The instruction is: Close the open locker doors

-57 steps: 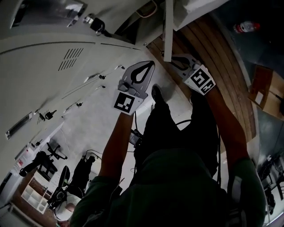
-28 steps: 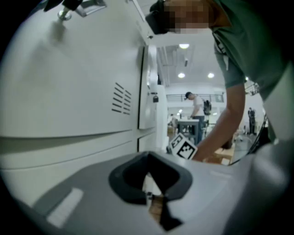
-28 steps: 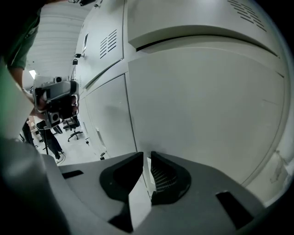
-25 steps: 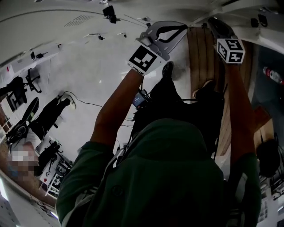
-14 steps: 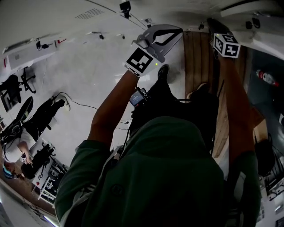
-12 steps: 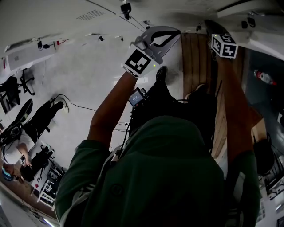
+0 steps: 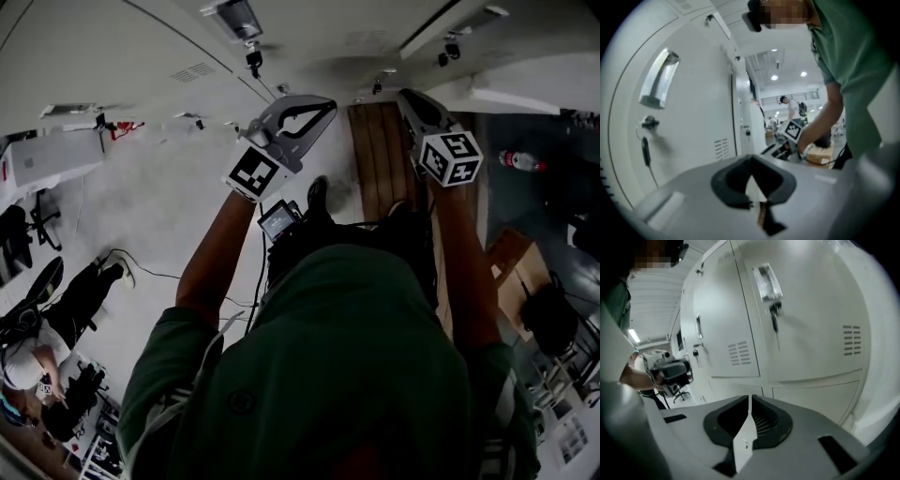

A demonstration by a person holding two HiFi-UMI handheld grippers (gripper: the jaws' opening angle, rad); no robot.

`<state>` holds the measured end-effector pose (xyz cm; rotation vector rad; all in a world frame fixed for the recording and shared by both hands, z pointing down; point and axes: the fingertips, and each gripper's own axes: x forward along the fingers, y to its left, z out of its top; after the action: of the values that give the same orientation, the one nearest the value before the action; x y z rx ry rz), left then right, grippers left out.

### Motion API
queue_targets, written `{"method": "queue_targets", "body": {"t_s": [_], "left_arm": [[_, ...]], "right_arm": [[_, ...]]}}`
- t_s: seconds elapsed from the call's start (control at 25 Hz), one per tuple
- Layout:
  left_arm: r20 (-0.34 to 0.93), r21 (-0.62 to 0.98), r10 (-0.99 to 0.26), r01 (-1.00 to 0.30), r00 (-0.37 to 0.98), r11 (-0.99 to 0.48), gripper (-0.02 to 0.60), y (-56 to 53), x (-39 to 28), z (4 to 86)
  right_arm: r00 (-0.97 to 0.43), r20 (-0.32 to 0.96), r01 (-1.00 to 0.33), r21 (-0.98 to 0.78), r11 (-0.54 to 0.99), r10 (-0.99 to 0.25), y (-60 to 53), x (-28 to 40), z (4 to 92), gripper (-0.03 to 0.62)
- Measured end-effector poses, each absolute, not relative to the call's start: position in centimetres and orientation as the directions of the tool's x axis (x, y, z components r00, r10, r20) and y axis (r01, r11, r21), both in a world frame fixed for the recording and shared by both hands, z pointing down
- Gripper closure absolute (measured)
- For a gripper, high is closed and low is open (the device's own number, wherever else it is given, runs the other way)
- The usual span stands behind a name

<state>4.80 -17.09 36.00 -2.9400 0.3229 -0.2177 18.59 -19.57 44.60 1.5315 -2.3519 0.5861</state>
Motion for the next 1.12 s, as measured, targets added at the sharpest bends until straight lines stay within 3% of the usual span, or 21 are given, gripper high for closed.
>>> {"method": "queue_targets", "body": {"t_s": [0.28,0.44,0.84,1.12], "left_arm": [[0.141,-0.280,-0.139,-0.095,0.980,-0.955,0.580,-14.7,3.8,31.6],[0.159,-0.282,-0.095,-0.047,0.983,-0.958,0.580,-12.4,3.5,30.5],[0.130,-0.302,-0.005,0.034,0.992,-0.953,0.580,-9.0,4.6,28.0],[0.055,-0.213,-0.022,-0.010,0.998,-0.977,0.580,-8.2,5.0,26.9]], "right_arm": [[-0.406,0.164,-0.910,-0.164,0.381,-0.899,-14.2,17.4,28.6,0.589],[-0.403,0.083,-0.911,-0.137,0.390,-0.912,-10.8,16.5,23.2,0.589],[-0.348,0.070,-0.931,-0.145,0.336,-0.935,-6.0,16.8,20.9,0.589],[-0.349,0.093,-0.933,-0.133,0.335,-0.933,-5.5,16.9,20.9,0.589]]}}
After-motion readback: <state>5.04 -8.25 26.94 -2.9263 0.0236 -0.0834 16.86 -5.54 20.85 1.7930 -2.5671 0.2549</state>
